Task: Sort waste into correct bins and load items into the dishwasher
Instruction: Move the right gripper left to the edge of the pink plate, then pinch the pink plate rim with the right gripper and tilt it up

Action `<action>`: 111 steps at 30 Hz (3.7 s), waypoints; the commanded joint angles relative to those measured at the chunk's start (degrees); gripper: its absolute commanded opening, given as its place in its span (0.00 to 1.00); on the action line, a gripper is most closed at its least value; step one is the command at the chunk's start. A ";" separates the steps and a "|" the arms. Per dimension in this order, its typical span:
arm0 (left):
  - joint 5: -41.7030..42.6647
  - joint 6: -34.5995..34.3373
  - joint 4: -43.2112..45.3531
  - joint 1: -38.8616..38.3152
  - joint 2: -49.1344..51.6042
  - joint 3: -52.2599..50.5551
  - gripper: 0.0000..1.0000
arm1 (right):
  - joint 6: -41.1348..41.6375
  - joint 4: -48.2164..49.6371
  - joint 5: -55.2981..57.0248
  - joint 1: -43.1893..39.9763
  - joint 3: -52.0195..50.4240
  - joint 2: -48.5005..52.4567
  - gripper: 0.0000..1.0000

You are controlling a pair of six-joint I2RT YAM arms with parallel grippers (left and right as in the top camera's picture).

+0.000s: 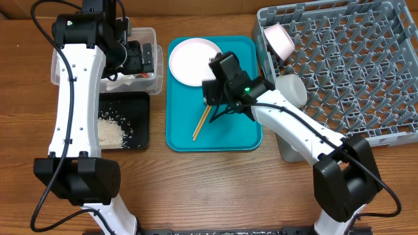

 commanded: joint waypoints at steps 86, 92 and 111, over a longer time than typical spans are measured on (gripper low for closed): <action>-0.39 1.11 0.17 -0.20 -0.35 0.50 1.00 | 22.40 18.95 7.65 -5.07 1.55 19.82 0.25; -0.39 1.11 0.20 -0.20 -0.35 0.50 1.00 | 22.40 14.99 5.03 -5.05 1.57 19.80 0.20; -0.39 1.11 0.17 -0.20 -0.35 0.50 1.00 | 22.36 12.09 3.34 -5.38 1.95 19.74 0.04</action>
